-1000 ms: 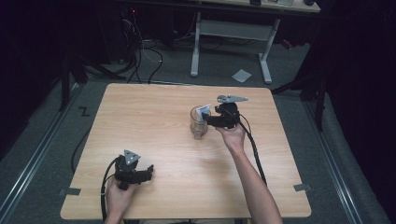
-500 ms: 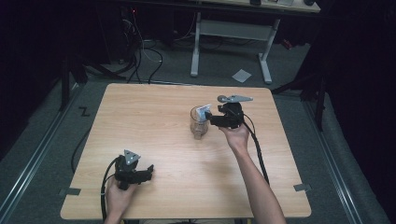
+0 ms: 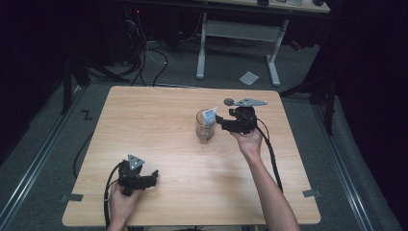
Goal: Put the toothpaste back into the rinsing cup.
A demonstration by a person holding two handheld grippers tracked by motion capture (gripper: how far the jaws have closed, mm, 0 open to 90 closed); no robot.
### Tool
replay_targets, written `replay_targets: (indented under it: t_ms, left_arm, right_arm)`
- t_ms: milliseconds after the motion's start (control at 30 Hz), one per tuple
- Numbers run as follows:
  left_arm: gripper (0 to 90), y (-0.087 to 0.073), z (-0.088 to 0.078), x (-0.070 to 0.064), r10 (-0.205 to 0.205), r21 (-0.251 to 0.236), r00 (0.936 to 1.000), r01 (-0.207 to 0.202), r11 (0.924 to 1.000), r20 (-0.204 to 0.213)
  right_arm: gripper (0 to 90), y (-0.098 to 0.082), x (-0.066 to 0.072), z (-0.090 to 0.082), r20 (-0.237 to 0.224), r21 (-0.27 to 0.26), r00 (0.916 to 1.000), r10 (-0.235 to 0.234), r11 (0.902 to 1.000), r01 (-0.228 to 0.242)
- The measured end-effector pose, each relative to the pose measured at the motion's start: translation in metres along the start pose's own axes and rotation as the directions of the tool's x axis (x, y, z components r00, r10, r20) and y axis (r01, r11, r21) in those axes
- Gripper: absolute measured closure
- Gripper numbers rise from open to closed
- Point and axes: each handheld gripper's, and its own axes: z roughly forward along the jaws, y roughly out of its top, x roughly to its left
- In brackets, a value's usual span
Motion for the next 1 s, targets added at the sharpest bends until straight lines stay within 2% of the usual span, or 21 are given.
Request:
replay_targets:
  t_ms: [333, 1000]
  left_arm:
    - [14.3, 0.000, 0.000, 0.000, -0.001, -0.001, 1.0000, 0.001, 1.0000, 0.000]
    - [14.3, 0.000, 0.000, 0.000, -0.001, 0.000, 1.0000, 0.001, 1.0000, 0.000]
  right_arm:
    - [33.5, 0.000, -0.005, -0.012, 0.005, -0.019, 0.9999, 0.010, 0.9998, -0.010]
    - [35.3, -0.016, -0.016, -0.037, 0.000, -0.065, 0.9981, 0.061, 0.9960, -0.061]
